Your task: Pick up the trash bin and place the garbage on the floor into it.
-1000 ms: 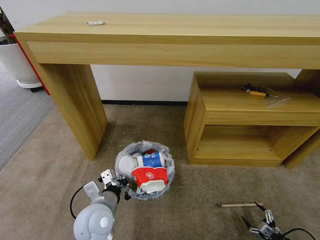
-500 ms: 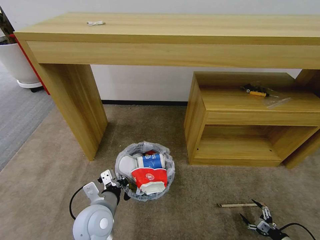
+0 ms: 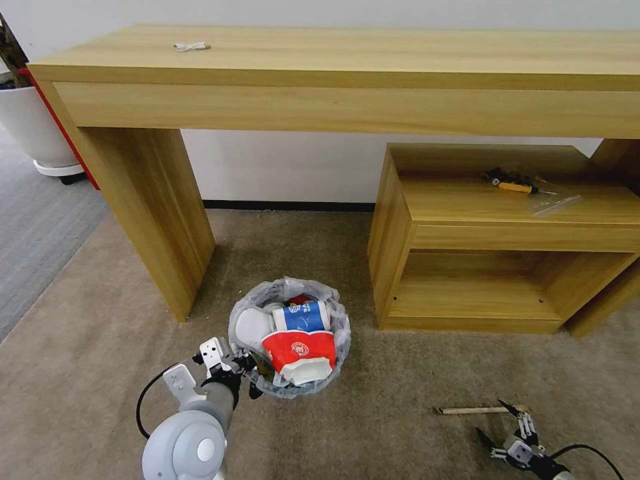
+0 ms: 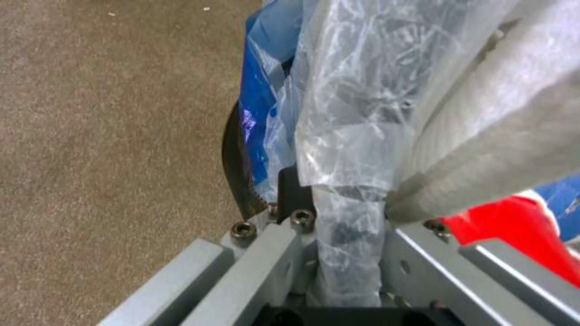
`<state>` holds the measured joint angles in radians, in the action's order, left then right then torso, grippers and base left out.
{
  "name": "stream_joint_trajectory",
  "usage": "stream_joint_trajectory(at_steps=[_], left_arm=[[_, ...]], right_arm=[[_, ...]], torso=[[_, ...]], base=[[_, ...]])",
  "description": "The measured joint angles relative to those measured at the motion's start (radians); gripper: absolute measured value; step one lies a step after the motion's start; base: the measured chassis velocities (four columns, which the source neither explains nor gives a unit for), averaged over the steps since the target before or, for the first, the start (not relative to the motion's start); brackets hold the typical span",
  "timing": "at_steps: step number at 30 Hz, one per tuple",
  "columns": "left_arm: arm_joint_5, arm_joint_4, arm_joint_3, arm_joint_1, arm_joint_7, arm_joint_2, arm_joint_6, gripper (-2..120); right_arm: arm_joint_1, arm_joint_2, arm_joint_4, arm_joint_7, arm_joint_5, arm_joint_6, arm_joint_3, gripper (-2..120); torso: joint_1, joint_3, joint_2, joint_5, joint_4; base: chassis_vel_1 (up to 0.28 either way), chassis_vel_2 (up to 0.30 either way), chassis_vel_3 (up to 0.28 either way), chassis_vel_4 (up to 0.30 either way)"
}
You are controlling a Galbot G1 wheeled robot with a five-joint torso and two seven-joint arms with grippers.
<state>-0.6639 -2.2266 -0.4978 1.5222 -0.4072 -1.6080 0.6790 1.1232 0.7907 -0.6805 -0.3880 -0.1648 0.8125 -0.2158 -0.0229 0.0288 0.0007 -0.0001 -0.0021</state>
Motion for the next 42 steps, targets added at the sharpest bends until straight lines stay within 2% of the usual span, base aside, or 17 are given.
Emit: stream_joint_trajectory(at_steps=[16, 21, 24, 26, 28, 32, 34, 36, 42], left_arm=[[-0.001, -0.019, 0.004, 0.009, 0.001, 0.000, 0.000, 0], [-0.001, -0.016, 0.002, 0.006, 0.001, 0.000, 0.000, 0], [0.002, -0.013, 0.004, 0.006, 0.001, 0.000, 0.000, 0], [0.003, -0.010, 0.006, 0.004, 0.002, 0.000, 0.000, 0], [0.004, -0.006, 0.005, 0.002, 0.002, 0.000, 0.000, 0], [0.005, 0.000, 0.005, -0.001, 0.002, 0.000, -0.001, 0], [0.005, 0.002, 0.008, -0.001, 0.002, 0.000, -0.001, 0], [0.005, 0.001, 0.008, 0.000, 0.002, 0.000, -0.002, 0], [0.004, -0.005, 0.007, 0.003, 0.003, 0.000, -0.003, 0]], right_arm=[[-0.033, 0.032, 0.063, 0.002, -0.029, 0.003, -0.004, 99], [-0.038, 0.041, 0.075, -0.004, -0.032, 0.003, -0.002, 99], [-0.039, 0.041, 0.068, -0.010, -0.033, 0.003, -0.002, 99], [-0.039, 0.036, 0.047, -0.012, -0.030, 0.002, -0.003, 99], [-0.037, 0.028, 0.033, -0.012, -0.024, 0.001, -0.005, 99], [-0.030, 0.009, -0.001, -0.009, -0.009, -0.002, -0.006, 99], [-0.024, -0.006, -0.019, -0.007, -0.004, -0.003, -0.004, 98], [-0.024, -0.006, -0.019, -0.007, -0.005, -0.003, -0.004, 99], [-0.018, -0.010, -0.033, -0.008, -0.007, -0.003, 0.000, 98]], torso=[[0.000, 0.000, 0.000, -0.0010, -0.0001], [0.000, 0.000, 0.000, -0.0003, -0.0003], [0.000, 0.000, 0.000, 0.0001, -0.0002], [0.000, 0.000, 0.000, 0.0025, 0.0013], [0.000, 0.000, 0.000, 0.0029, 0.0016], [0.000, 0.000, 0.000, 0.0026, 0.0013], [0.000, 0.000, 0.000, 0.0010, 0.0004], [0.000, 0.000, 0.000, 0.0013, 0.0001], [0.000, 0.000, 0.000, 0.0007, 0.0003]], base=[[0.000, 0.000, 0.000, 0.000], [0.000, 0.000, 0.000, 0.000], [0.000, 0.000, 0.000, 0.000], [0.000, 0.000, 0.000, 0.000], [0.000, 0.000, 0.000, 0.000], [0.000, 0.000, 0.000, 0.000], [0.000, 0.000, 0.000, 0.000], [0.000, 0.000, 0.000, 0.000], [0.000, 0.000, 0.000, 0.000]])
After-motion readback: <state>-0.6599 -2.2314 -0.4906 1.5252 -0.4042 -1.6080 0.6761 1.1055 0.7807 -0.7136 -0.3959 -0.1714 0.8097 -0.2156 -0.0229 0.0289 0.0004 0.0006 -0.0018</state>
